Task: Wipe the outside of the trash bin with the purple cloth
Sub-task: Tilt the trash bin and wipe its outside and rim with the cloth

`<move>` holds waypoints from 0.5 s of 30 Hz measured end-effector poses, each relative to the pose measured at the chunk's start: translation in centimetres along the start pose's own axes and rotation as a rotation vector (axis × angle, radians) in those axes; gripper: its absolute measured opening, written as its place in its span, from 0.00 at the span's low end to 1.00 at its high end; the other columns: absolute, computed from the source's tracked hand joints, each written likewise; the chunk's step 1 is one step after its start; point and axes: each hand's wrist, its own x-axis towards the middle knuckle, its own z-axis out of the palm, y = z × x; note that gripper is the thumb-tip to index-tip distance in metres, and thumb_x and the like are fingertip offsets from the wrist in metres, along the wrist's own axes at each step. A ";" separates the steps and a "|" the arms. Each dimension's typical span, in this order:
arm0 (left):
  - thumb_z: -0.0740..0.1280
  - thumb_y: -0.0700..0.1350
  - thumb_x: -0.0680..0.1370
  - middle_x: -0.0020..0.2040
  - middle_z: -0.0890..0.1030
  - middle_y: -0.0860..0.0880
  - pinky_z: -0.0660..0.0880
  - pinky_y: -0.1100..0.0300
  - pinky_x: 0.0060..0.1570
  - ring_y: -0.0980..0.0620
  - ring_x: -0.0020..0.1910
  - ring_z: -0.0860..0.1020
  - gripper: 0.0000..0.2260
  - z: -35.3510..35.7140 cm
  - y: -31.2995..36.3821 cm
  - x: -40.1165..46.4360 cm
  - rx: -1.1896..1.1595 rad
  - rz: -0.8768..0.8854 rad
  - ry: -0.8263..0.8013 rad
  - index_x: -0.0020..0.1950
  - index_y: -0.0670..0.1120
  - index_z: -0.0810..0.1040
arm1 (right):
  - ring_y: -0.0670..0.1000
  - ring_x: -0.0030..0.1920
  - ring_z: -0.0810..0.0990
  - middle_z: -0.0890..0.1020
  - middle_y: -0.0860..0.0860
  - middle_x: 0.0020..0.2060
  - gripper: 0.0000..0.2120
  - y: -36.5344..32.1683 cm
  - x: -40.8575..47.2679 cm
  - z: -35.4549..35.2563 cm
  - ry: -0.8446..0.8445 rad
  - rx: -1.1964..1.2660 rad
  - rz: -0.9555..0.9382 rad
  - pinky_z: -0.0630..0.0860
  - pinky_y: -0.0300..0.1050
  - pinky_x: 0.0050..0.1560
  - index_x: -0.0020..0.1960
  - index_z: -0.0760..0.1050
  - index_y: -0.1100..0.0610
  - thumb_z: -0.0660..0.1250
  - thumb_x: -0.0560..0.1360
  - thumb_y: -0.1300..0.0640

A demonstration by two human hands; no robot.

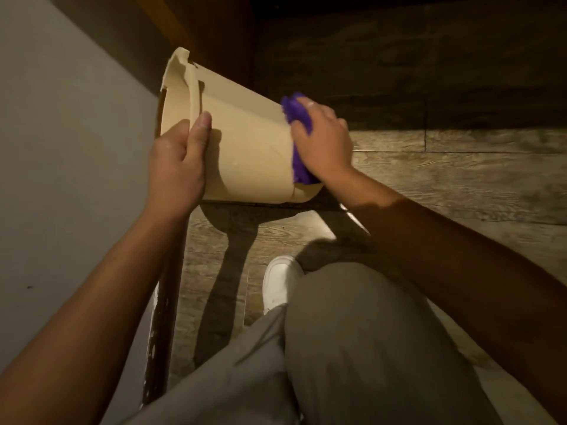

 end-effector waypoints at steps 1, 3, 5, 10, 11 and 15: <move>0.56 0.58 0.85 0.44 0.80 0.41 0.74 0.49 0.41 0.47 0.41 0.76 0.25 0.1 0.0 -0.2 0.014 0.007 -0.009 0.48 0.37 0.78 | 0.60 0.68 0.73 0.74 0.51 0.73 0.24 1.3 0.3 -0.1 -0.033 -0.003 0.067 0.74 0.57 0.65 0.78 0.66 0.44 0.58 0.83 0.45; 0.56 0.57 0.86 0.46 0.80 0.38 0.76 0.44 0.44 0.43 0.45 0.78 0.25 0.1 0.3 -0.6 0.037 0.010 -0.032 0.48 0.37 0.78 | 0.59 0.69 0.73 0.74 0.51 0.73 0.23 2.3 0.2 -0.5 -0.074 0.000 0.124 0.75 0.58 0.66 0.78 0.66 0.44 0.59 0.83 0.47; 0.55 0.57 0.86 0.49 0.81 0.40 0.77 0.42 0.49 0.42 0.49 0.79 0.24 0.0 0.8 -0.3 0.030 -0.002 -0.039 0.51 0.38 0.79 | 0.58 0.68 0.72 0.73 0.50 0.74 0.23 0.8 -0.5 -0.8 -0.039 0.007 0.047 0.74 0.55 0.65 0.78 0.67 0.44 0.61 0.83 0.48; 0.52 0.57 0.86 0.43 0.79 0.33 0.75 0.39 0.46 0.35 0.42 0.78 0.26 -0.5 3.6 2.6 -0.074 0.048 -0.147 0.48 0.38 0.79 | 0.54 0.60 0.76 0.77 0.51 0.69 0.24 -9.2 -3.5 -0.7 0.204 0.107 -0.426 0.71 0.45 0.52 0.75 0.72 0.48 0.61 0.80 0.45; 0.51 0.58 0.86 0.42 0.79 0.32 0.75 0.40 0.46 0.35 0.42 0.78 0.28 -0.6 4.1 3.1 -0.122 0.020 -0.132 0.47 0.38 0.80 | 0.55 0.59 0.76 0.78 0.51 0.68 0.24 -10.3 -3.7 -0.7 0.254 0.058 -0.446 0.72 0.46 0.51 0.74 0.73 0.48 0.61 0.80 0.45; 0.53 0.62 0.85 0.42 0.82 0.54 0.76 0.51 0.52 0.53 0.46 0.82 0.23 -1.0 3.1 3.7 -0.125 -0.191 -0.054 0.41 0.53 0.79 | 0.58 0.63 0.75 0.76 0.52 0.71 0.23 -7.7 -3.0 -1.4 0.216 -0.144 -0.367 0.73 0.52 0.59 0.75 0.71 0.47 0.60 0.81 0.44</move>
